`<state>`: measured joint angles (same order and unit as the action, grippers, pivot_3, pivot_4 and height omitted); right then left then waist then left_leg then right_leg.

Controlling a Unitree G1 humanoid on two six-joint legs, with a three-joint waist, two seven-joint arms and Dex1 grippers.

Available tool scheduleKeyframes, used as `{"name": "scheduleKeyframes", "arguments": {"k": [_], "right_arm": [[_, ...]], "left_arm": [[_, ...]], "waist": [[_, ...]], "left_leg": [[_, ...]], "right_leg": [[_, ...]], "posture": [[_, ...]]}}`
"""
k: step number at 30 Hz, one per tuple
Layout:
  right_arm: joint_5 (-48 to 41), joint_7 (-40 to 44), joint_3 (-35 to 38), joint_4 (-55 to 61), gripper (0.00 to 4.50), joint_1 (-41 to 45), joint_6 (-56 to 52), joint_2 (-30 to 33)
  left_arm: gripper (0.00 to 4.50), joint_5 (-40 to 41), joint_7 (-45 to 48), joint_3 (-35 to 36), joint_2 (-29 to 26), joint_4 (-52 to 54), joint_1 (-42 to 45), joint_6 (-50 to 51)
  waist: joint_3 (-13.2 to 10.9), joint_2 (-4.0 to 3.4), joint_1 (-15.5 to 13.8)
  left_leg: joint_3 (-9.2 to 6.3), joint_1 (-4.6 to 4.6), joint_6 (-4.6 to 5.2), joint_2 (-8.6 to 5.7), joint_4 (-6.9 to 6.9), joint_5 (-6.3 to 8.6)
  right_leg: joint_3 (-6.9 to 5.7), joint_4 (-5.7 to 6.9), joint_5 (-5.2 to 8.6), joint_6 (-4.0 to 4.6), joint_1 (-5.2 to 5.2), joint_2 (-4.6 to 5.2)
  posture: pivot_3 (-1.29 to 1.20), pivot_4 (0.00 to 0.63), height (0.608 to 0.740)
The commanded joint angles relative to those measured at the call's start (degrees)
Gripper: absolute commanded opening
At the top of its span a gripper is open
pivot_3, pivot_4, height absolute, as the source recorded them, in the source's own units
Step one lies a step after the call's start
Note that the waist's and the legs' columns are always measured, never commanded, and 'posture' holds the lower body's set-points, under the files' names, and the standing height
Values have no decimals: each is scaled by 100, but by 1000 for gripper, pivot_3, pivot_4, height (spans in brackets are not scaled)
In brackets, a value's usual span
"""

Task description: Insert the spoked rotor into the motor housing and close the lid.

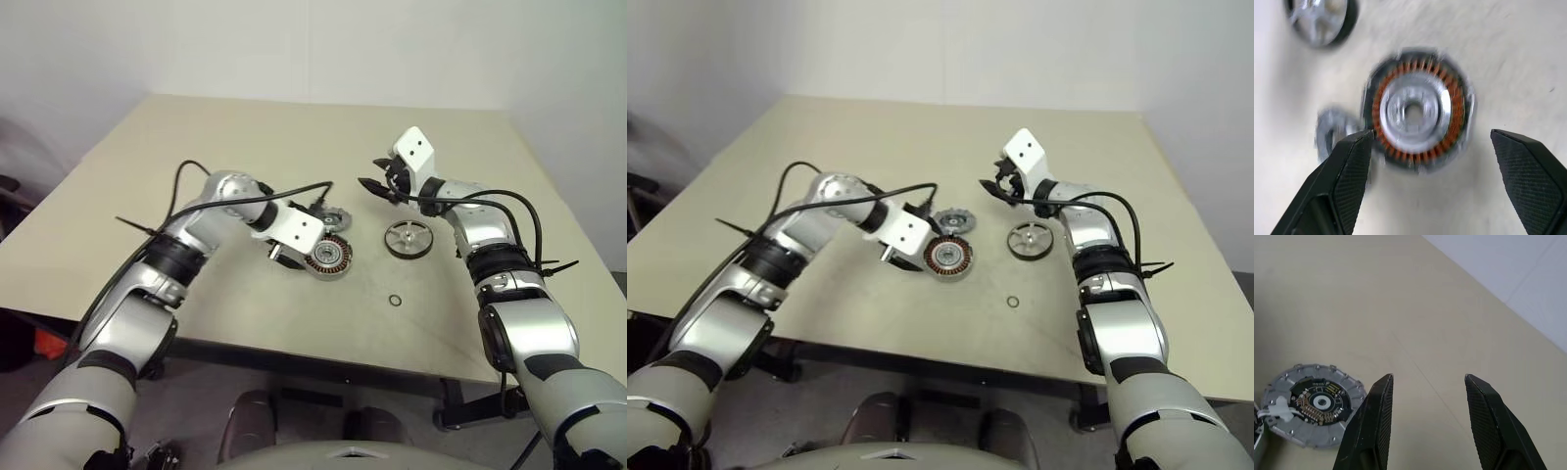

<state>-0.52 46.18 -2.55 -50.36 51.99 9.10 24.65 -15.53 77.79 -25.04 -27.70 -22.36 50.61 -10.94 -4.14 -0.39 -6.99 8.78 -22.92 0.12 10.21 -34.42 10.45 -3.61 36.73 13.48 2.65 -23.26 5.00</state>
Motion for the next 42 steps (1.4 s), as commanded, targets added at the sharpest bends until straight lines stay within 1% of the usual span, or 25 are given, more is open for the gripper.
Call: {"name": "scheduleKeyframes", "arguments": {"k": [1,6,8,10,13,14,18,20,21,22,23,25,26,29,34,37,39,42], "right_arm": [[-158,38,131,279,2573,81,55,-11],[-238,192,155,484,2573,-51,9,-26],[-570,695,168,1122,2573,-472,-284,27],[-875,1103,171,1774,2573,-872,-643,108],[-1884,1953,364,3400,2573,-1944,-1861,533],[-2086,2135,421,3793,2573,-2258,-2052,690],[-2291,2329,521,4605,2573,-3093,-2221,1119],[-2401,2484,555,4794,2573,-3404,-2321,1294],[-2458,2567,562,4878,2573,-3541,-2367,1375],[-2509,2653,559,4960,2573,-3684,-2410,1444],[-2549,2721,546,5034,2573,-3808,-2460,1502],[-2408,2797,425,5064,2573,-4069,-2374,1614],[-2239,2792,333,4986,2573,-4175,-2224,1641],[-1832,2441,155,4578,2573,-4142,-2081,1511],[-1373,1791,-29,4003,2573,-3798,-1778,1084],[-1239,1667,-98,3817,2573,-3713,-1639,937],[-1222,1698,-118,3822,2573,-3729,-1615,933],[-1308,1819,-106,3941,2573,-3805,-1704,998]], "left_arm": [[4061,111,-264,216,-202,438,-287,285],[4061,472,-605,598,-282,1000,-699,1066],[4061,884,-824,1073,-282,1419,-993,1977],[4061,1182,-987,1395,-305,1783,-1216,2658],[4061,1775,-1432,2216,-344,2648,-1946,3854],[4061,1901,-1577,2409,-358,2899,-2195,4109],[4061,2358,-2113,2901,-277,3652,-2926,4922],[4061,2467,-2389,2997,-243,3885,-3222,5103],[4061,2520,-2516,3018,-218,3973,-3331,5169],[4061,2572,-2631,3023,-185,4054,-3424,5226],[4061,2616,-2737,3013,-160,4116,-3490,5266],[4061,2718,-2951,3010,-86,4201,-3535,5345],[4061,2798,-3067,3043,-24,4223,-3505,5399],[4061,2988,-3323,3109,80,4209,-3368,5520],[4061,3132,-3495,3002,-7,4179,-3292,5518],[4061,3238,-3566,2989,-21,4197,-3229,5543],[4061,3336,-3596,3002,-31,4249,-3215,5587],[4061,3487,-3626,3034,-67,4306,-3213,5663]], "waist": [[-1,-2,10],[-3,-4,7],[-3,-4,6],[-3,-3,6],[-3,-5,-14],[-3,-5,-18],[-3,-5,-9],[-4,-6,-2],[-6,-6,1],[-7,-7,3],[-8,-8,5],[-10,-16,7],[-9,-16,5],[-6,-10,23],[-5,-10,141],[-4,-11,150],[0,-18,147],[1,-19,146]], "left_leg": [[0,0,-3,1,0,-2],[-2,-3,-16,4,0,-9],[-1,-4,-16,3,0,-9],[-1,0,-13,6,0,-8],[-1,-2,-6,7,0,-4],[-1,-6,6,8,0,2],[-1,-4,11,11,-4,7],[-2,27,5,13,-4,5],[-1,61,3,14,-2,5],[0,101,2,14,6,5],[0,135,1,14,18,6],[0,193,0,22,57,6],[-1,203,-1,24,73,5],[-1,200,-14,24,99,-10],[1,197,-15,21,103,-17],[-1,185,-18,25,116,-19],[-1,177,-14,28,123,-13],[-3,140,-4,34,125,-13]], "right_leg": [[0,-1,0,0,0,-2],[0,-1,0,0,-1,-5],[0,-2,0,0,-1,-4],[0,-5,0,0,3,-7],[0,-5,0,1,3,-9],[-1,-9,0,0,2,-9],[0,-15,1,0,4,-12],[1,-16,1,1,32,-13],[1,-19,2,-1,64,-13],[1,-29,20,-32,96,-13],[1,-44,28,-45,128,-14],[-2,-116,30,-48,201,-26],[-4,-146,30,-49,215,-31],[-4,-201,28,-50,227,-35],[-1,-188,14,-39,217,-36],[-5,-175,-13,1,203,-42],[-5,-173,-14,6,196,-48],[-10,-177,-10,3,168,-55]], "posture": [[0,0,740],[0,0,740],[0,0,740],[0,0,740],[0,0,740],[0,0,740],[0,0,740],[0,0,740],[0,0,740],[0,0,740],[0,0,740],[0,0,740],[0,0,740],[0,0,740],[0,0,740],[0,0,740],[0,0,740],[0,0,740]]}}
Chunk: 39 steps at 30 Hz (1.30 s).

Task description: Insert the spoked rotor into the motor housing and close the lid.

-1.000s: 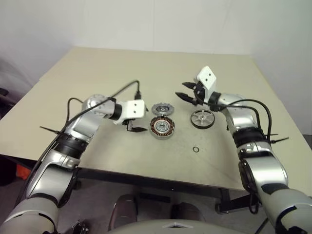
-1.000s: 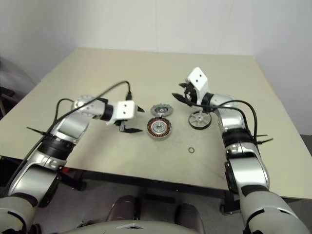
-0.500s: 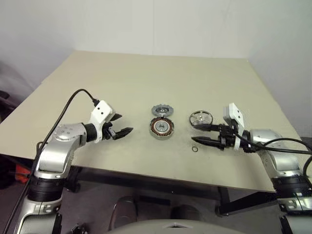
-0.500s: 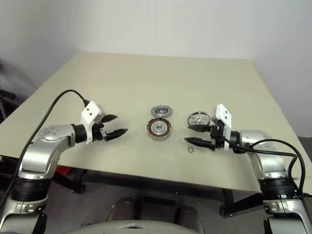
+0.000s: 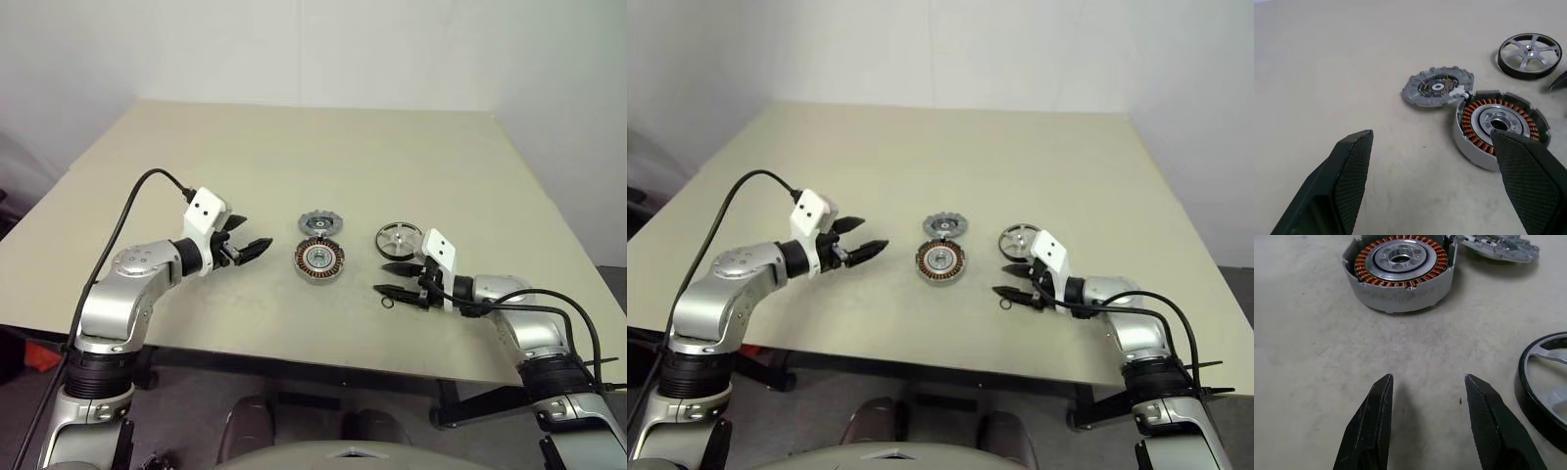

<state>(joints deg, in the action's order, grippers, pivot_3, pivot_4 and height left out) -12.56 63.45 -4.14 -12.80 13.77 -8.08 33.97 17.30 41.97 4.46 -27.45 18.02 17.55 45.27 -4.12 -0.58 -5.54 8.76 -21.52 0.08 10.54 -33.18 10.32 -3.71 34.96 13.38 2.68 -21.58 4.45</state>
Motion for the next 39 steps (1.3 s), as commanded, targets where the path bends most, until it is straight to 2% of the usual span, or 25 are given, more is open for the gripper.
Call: {"name": "scheduleKeyframes", "arguments": {"k": [1,6,10,15,19,23,39], "right_arm": [[-166,186,63,277,2573,-31,-52,122],[-727,642,191,1145,2573,-327,-701,431],[-763,583,143,1516,2573,-476,-942,586],[-537,334,13,1378,2573,-529,-755,471],[-51,38,-111,505,2573,-461,55,241],[195,115,-216,-79,2573,-393,677,227],[62,155,-212,456,2573,-326,142,338]], "left_arm": [[4061,281,-35,108,-109,296,79,87],[4061,474,-18,131,-282,292,13,129],[4061,525,-60,82,-337,216,21,72],[4061,532,-88,36,-349,177,70,49],[4061,536,-98,26,-386,176,95,35],[4061,539,-102,35,-453,170,93,12],[4061,514,-165,17,-512,96,101,-95]], "waist": [[0,0,0],[0,0,-2],[0,0,1],[0,0,1],[5,6,2],[8,6,10],[8,6,11]], "left_leg": [[0,-11,8,1,-2,-5],[0,-15,-3,1,-7,5],[1,54,-13,8,-6,7],[1,68,-26,11,-6,0],[0,68,-28,11,-7,-2],[-1,60,-26,10,-7,-1],[-2,66,-26,11,-11,-1]], "right_leg": [[0,-1,0,0,-11,0],[-1,-1,0,0,-14,0],[0,-3,1,-2,52,-3],[1,-4,17,-30,62,-3],[1,-3,2,-6,61,-4],[1,0,-2,1,56,-4],[1,0,-3,3,62,-6]], "posture": [[0,0,740],[0,0,740],[0,0,740],[0,0,740],[0,0,740],[0,0,740],[0,0,740]]}}
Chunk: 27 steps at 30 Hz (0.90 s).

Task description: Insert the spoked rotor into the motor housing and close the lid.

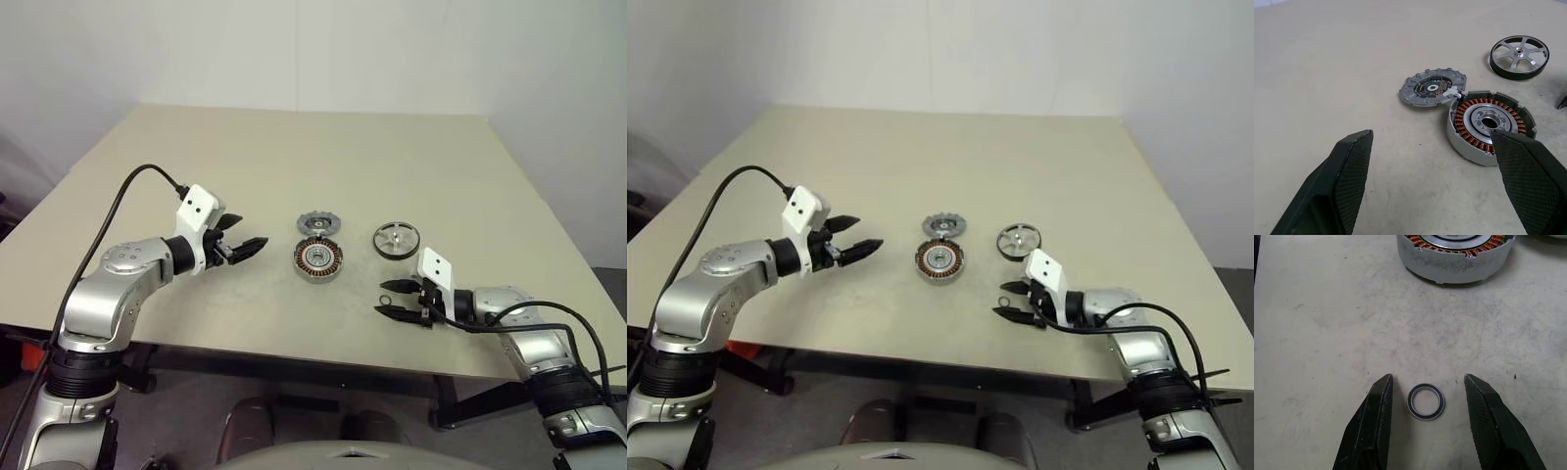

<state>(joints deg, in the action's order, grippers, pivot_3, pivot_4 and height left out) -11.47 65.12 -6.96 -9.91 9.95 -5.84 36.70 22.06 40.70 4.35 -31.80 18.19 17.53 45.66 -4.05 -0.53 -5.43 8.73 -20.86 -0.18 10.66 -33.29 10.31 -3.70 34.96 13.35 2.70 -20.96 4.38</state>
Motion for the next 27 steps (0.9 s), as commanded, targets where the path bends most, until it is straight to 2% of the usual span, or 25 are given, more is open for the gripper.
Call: {"name": "scheduleKeyframes", "arguments": {"k": [1,5,17,27], "right_arm": [[-65,-10,77,167,2573,59,-105,52],[-68,15,74,84,1375,67,-4,7],[-55,-103,42,121,1375,83,-99,-172],[48,-211,26,-292,1375,308,-76,-282]], "left_arm": [[4061,36,-31,35,-91,64,108,-148],[4102,31,-16,70,-154,17,124,-186],[4102,49,-2,58,-238,-46,137,-250],[4102,34,7,43,-283,-89,176,-298]], "waist": [[0,0,1],[0,0,-1],[0,-1,2],[0,-1,9]], "left_leg": [[0,-1,0,0,0,0],[0,-1,0,0,2,0],[0,-5,0,1,2,1],[0,4,-3,3,0,-2]], "right_leg": [[0,0,0,0,0,0],[0,0,0,0,-1,0],[0,1,0,1,-5,-1],[0,3,-1,1,-1,-2]], "posture": [[0,0,740],[0,0,740],[0,0,740],[0,0,740]]}}
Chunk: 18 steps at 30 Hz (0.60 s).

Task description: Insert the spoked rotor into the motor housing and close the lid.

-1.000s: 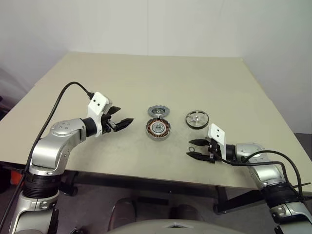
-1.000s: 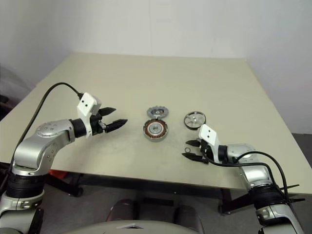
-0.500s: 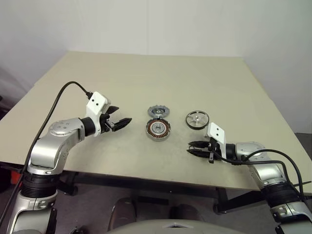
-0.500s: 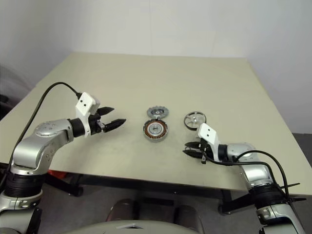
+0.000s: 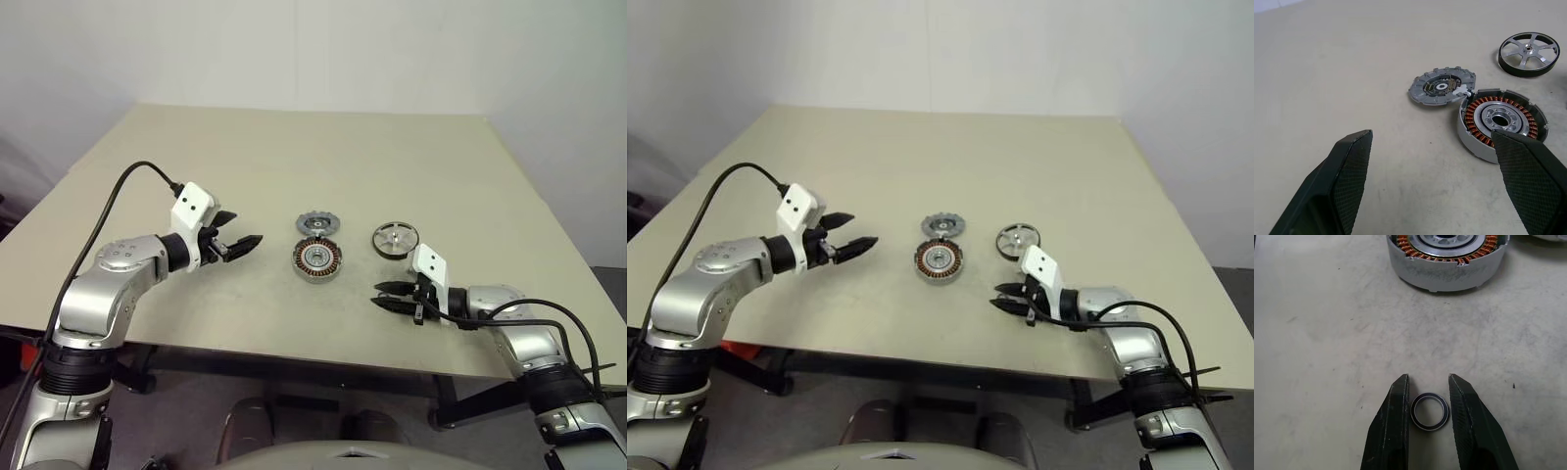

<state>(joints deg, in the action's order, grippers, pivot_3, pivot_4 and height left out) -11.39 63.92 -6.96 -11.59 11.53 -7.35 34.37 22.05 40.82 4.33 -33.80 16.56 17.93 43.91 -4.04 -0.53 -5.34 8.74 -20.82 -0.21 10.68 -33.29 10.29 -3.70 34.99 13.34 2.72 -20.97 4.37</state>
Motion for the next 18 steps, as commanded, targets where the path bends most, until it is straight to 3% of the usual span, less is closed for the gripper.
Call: {"name": "scheduleKeyframes", "arguments": {"k": [1,18], "right_arm": [[47,-90,25,-152,1375,162,97,-58],[11,-180,75,87,1375,355,113,-75]], "left_arm": [[4102,34,-7,45,-86,74,135,-127],[4102,16,-45,37,-86,73,125,-144]], "waist": [[0,0,0],[0,0,-6]], "left_leg": [[0,2,-1,0,-1,0],[0,-5,-6,0,0,-4]], "right_leg": [[0,0,0,0,1,0],[0,9,-5,7,-7,0]], "posture": [[0,0,740],[0,0,740]]}}
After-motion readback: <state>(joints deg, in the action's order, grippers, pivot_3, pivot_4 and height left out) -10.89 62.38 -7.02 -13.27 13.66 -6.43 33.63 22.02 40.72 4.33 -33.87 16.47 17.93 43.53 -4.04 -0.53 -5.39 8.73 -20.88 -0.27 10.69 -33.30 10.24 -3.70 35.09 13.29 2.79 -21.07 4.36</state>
